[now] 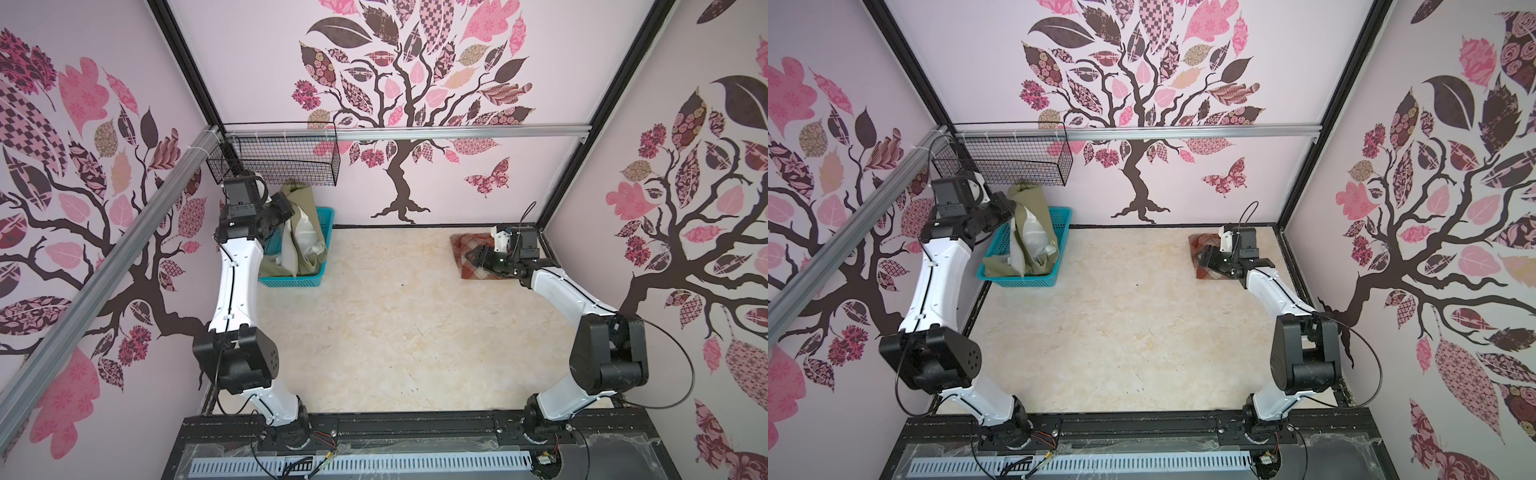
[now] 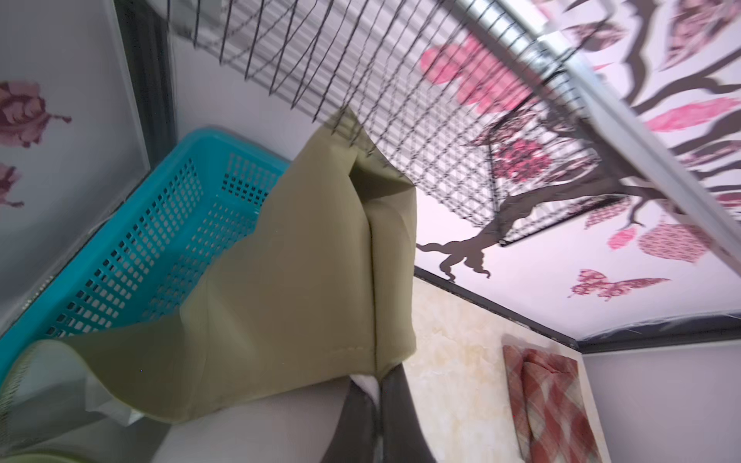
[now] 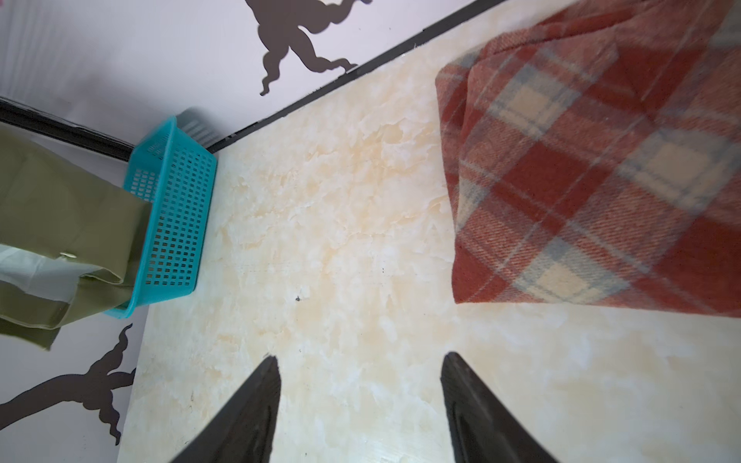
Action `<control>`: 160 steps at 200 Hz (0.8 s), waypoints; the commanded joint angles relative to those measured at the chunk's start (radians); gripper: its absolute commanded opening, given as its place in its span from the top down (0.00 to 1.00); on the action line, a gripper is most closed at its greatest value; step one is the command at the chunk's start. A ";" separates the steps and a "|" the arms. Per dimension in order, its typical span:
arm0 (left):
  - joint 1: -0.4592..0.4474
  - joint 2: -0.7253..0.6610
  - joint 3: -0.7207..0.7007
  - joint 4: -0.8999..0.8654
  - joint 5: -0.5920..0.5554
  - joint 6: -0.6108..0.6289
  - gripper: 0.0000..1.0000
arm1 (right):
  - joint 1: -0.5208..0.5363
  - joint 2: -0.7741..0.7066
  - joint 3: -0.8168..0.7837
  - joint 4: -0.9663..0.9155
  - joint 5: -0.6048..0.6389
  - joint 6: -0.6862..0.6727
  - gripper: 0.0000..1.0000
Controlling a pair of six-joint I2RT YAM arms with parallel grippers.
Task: Fold and stack skirts
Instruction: Pick up the skirt from the basket.
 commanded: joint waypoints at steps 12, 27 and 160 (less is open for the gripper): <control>-0.003 -0.132 0.002 -0.035 0.079 0.044 1.00 | 0.010 -0.094 -0.007 -0.020 -0.016 0.013 0.33; -0.004 -0.188 -0.002 -0.024 0.143 0.030 1.00 | 0.010 -0.122 -0.017 -0.016 -0.029 0.024 0.33; -0.359 -0.317 -0.063 0.192 0.365 -0.201 1.00 | 0.012 -0.351 -0.099 -0.049 -0.030 0.047 0.33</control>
